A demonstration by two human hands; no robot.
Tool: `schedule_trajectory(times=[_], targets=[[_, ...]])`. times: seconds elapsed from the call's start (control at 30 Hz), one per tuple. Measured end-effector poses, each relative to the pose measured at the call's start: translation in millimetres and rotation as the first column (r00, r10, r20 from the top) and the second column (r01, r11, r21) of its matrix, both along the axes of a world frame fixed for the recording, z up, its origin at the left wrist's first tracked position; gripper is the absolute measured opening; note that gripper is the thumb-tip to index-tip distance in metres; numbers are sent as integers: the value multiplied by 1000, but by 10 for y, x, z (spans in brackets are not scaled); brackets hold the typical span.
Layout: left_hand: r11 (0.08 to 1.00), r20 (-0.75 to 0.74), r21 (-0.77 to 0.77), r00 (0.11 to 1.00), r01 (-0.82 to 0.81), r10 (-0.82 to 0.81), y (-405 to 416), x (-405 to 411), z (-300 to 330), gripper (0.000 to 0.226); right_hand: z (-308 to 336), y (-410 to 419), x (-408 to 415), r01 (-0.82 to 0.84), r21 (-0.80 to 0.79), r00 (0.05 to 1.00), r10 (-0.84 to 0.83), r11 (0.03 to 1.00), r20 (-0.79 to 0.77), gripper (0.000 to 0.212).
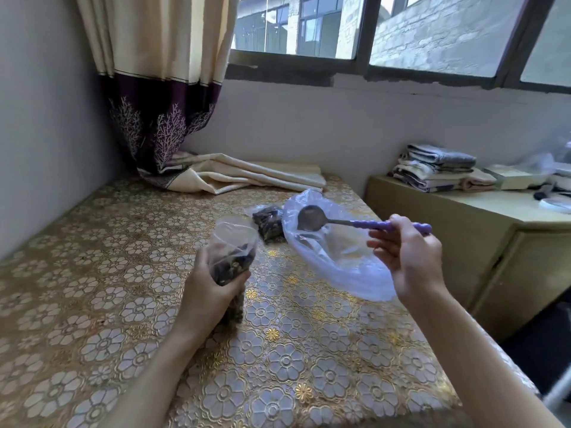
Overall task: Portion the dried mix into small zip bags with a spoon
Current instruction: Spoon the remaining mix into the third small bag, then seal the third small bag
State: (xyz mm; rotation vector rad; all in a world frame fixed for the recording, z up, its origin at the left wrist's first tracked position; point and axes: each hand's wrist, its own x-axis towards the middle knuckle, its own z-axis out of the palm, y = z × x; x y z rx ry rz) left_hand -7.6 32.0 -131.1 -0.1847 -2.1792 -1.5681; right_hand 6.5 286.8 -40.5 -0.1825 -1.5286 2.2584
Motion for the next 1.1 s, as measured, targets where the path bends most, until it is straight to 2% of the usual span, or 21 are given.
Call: schedule_trajectory(times=[0.07, 0.17, 0.23, 0.3, 0.37, 0.43, 0.53, 0.63, 0.7, 0.73, 0.8, 0.83, 0.87, 0.93, 1.0, 1.03, 1.1], targets=[[998, -1, 55, 1000, -10, 10, 41, -1, 39, 56, -46, 112, -24, 16, 37, 996, -20, 999, 90, 25], [993, 21, 119, 1000, -4, 1, 92, -7, 70, 60, -153, 219, -73, -26, 230, 979, -22, 973, 205, 29], [997, 53, 81, 998, 21, -25, 92, -3, 95, 66, -231, 250, -103, -77, 382, 964, -28, 921, 263, 31], [996, 119, 28, 989, 80, -83, 61, -2, 134, 70, -306, 263, -137, -94, 557, 956, -82, 825, 283, 31], [987, 219, 25, 963, 158, -159, -13, -9, 183, 74, -346, 272, -178, -36, 715, 953, -193, 698, 236, 27], [957, 312, 102, 905, 270, -289, -122, -12, 224, 79, -355, 286, -211, 8, 801, 942, -272, 599, 194, 19], [913, 393, 163, 824, 374, -407, -279, 24, 269, 76, -391, 311, -237, -33, 891, 937, -297, 454, 186, 22], [921, 373, 191, 842, 340, -389, -367, 27, 230, 68, -430, 242, -207, -23, 951, 931, -341, 308, 133, 35], [925, 330, 232, 871, 300, -365, -358, 49, 192, 59, -416, 139, -183, 79, 965, 937, -350, 251, 14, 31], [929, 302, 246, 889, 278, -346, -342, 50, 168, 54, -387, 67, -170, 141, 955, 949, -311, 261, -55, 27], [940, 232, 247, 927, 237, -295, -290, 55, 142, 50, -321, -148, -146, 168, 899, 985, -114, 404, -133, 18], [946, 202, 235, 941, 224, -273, -262, 66, 141, 49, -295, -296, -133, 92, 878, 992, 31, 469, -120, 14], [949, 177, 226, 949, 220, -262, -211, 73, 144, 48, -276, -429, -115, -10, 874, 982, 170, 487, -84, 18], [952, 127, 227, 963, 205, -237, -158, 94, 149, 46, -298, -704, -121, -166, 910, 924, 381, 381, 8, 39], [954, 87, 228, 972, 194, -219, -89, 116, 150, 42, -353, -840, -148, -165, 956, 905, 422, 244, 48, 44], [958, 75, 220, 976, 184, -204, -54, 132, 158, 41, -375, -859, -170, -157, 962, 910, 412, 222, 53, 40], [962, 57, 210, 980, 178, -193, -30, 146, 147, 41, -392, -837, -207, -225, 938, 910, 400, 264, 106, 30]])
